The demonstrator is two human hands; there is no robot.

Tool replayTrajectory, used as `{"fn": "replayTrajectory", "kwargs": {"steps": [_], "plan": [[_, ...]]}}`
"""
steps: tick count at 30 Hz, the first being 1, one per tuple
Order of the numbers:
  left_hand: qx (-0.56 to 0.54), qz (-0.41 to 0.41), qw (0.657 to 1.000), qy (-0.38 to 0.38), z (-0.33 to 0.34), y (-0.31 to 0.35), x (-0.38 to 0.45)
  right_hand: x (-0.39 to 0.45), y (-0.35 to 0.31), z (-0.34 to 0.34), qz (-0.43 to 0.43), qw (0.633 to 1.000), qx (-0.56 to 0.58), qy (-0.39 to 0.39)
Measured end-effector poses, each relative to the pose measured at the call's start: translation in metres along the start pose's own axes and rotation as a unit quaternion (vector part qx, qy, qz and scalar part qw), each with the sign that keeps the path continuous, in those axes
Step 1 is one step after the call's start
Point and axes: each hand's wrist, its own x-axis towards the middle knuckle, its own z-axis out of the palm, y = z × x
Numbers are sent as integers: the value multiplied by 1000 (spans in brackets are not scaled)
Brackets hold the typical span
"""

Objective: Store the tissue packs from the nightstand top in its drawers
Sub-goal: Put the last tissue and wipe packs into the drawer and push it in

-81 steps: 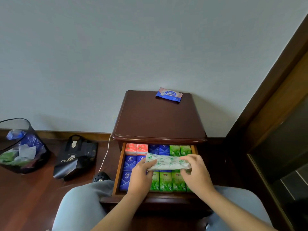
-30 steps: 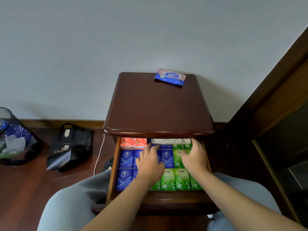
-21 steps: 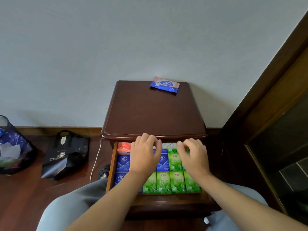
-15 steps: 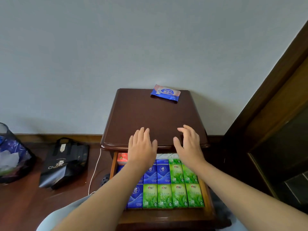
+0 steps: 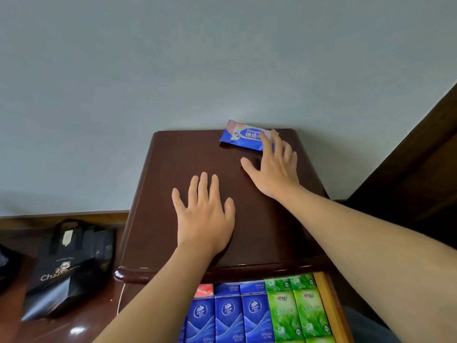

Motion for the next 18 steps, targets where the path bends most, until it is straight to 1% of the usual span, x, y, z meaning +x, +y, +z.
{"fn": "replayTrajectory", "kwargs": {"steps": [2, 4, 7, 9, 11, 14, 16, 18], "plan": [[-1, 1, 1000, 11, 2, 1, 6, 26, -5, 6, 19, 1000, 5, -7], [-1, 5, 1000, 22, 3, 2, 7, 44, -9, 10, 19, 1000, 8, -1], [-15, 6, 999, 30, 1, 2, 4, 54, -11, 11, -5, 1000, -3, -5], [-50, -1, 998, 29, -1, 0, 5, 48, -9, 8, -27, 999, 6, -19], [-143, -6, 989, 30, -5, -3, 5, 30, -4, 3, -62, 998, 17, -25], [-283, -16, 959, 27, -14, -11, -1, -18, 8, -9, -100, 992, 63, -46], [-307, -16, 951, 22, -19, -14, -14, -59, 14, -20, -115, 988, 78, -63], [-294, 1, 956, 15, -22, -13, -38, -101, 19, -31, -129, 987, 69, -66]]}}
